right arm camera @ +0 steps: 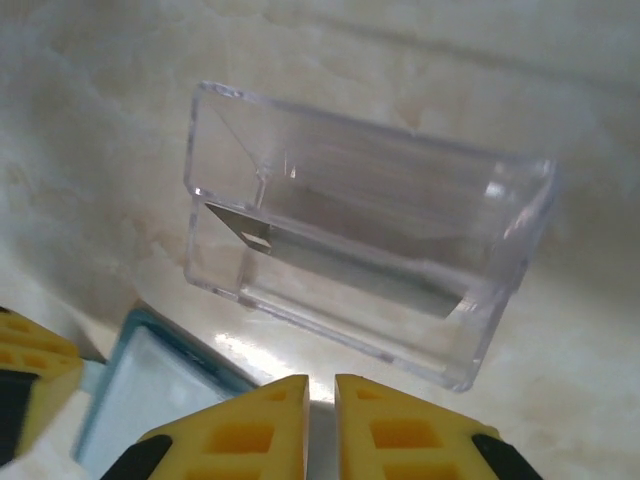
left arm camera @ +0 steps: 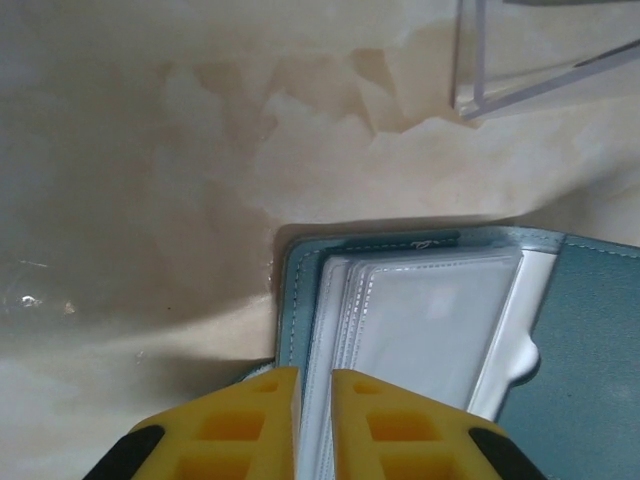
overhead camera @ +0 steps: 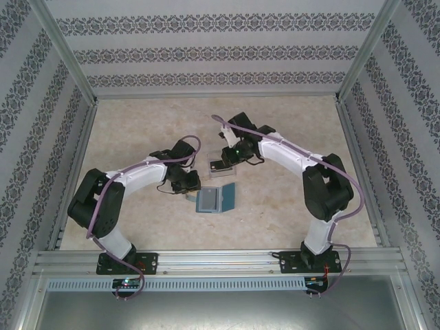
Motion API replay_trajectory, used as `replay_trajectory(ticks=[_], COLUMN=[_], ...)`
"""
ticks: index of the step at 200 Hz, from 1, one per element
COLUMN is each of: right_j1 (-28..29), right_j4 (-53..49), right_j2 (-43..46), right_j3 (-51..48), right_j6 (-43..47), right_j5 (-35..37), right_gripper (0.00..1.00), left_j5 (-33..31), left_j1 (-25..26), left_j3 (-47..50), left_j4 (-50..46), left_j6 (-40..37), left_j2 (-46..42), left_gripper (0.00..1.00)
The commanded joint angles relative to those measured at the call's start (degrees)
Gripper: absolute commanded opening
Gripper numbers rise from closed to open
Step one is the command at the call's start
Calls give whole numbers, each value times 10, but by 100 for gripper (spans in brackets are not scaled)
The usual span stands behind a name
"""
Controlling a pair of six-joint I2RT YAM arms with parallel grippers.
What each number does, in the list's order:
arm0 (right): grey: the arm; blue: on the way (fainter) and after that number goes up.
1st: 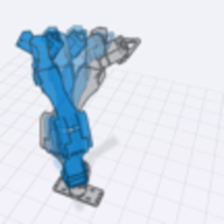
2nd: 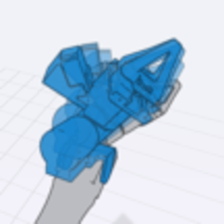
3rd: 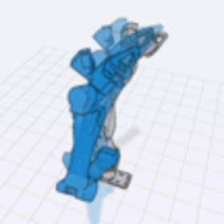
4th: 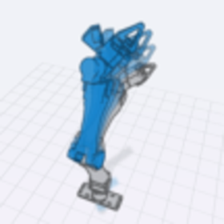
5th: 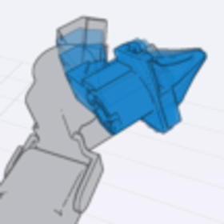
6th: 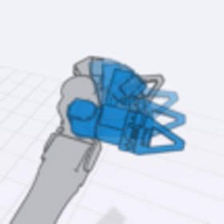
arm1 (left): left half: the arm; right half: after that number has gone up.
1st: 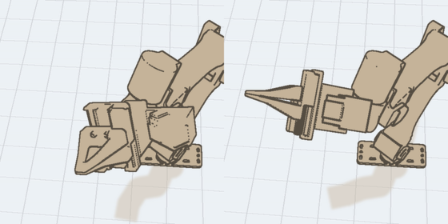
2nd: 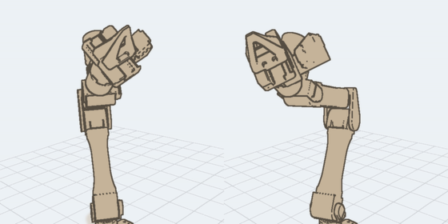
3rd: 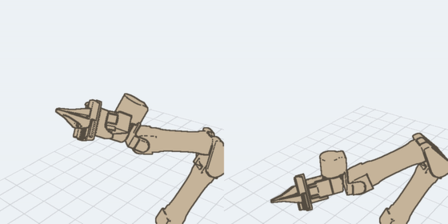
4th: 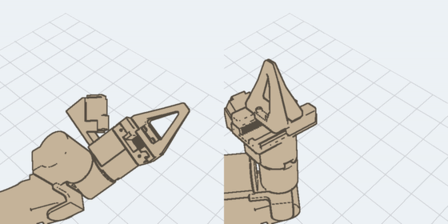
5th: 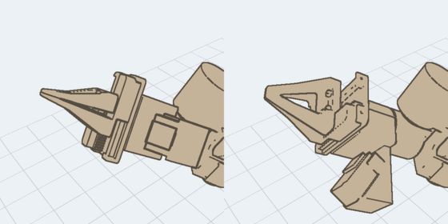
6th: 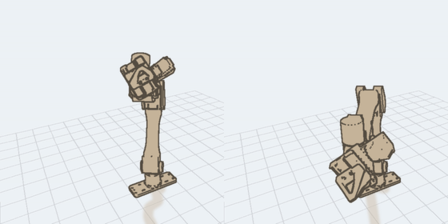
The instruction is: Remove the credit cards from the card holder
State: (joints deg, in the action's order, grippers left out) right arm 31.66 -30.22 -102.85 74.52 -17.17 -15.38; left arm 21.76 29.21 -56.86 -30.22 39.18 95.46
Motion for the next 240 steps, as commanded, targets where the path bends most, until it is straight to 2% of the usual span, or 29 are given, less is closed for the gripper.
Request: replay_trajectory(ticks=[1,25,95,240], right_j1=[7,22,86,158], right_j4=[68,98,125,145], right_j2=[32,47,49,-27], right_j3=[-40,-83,-116,-104], right_j6=[-146,-194,-280,-342], right_j5=[-52,-77,-82,-76], right_gripper=[15,15,15,22], left_j5=[-20,-46,-38,-18], left_j1=[7,13,18,21], left_j3=[11,24,55,95], left_j4=[-4,-8,11,46], left_j6=[-15,-17,-10,-2], left_j2=[8,8,4,-7], left_gripper=[14,13,9,8])
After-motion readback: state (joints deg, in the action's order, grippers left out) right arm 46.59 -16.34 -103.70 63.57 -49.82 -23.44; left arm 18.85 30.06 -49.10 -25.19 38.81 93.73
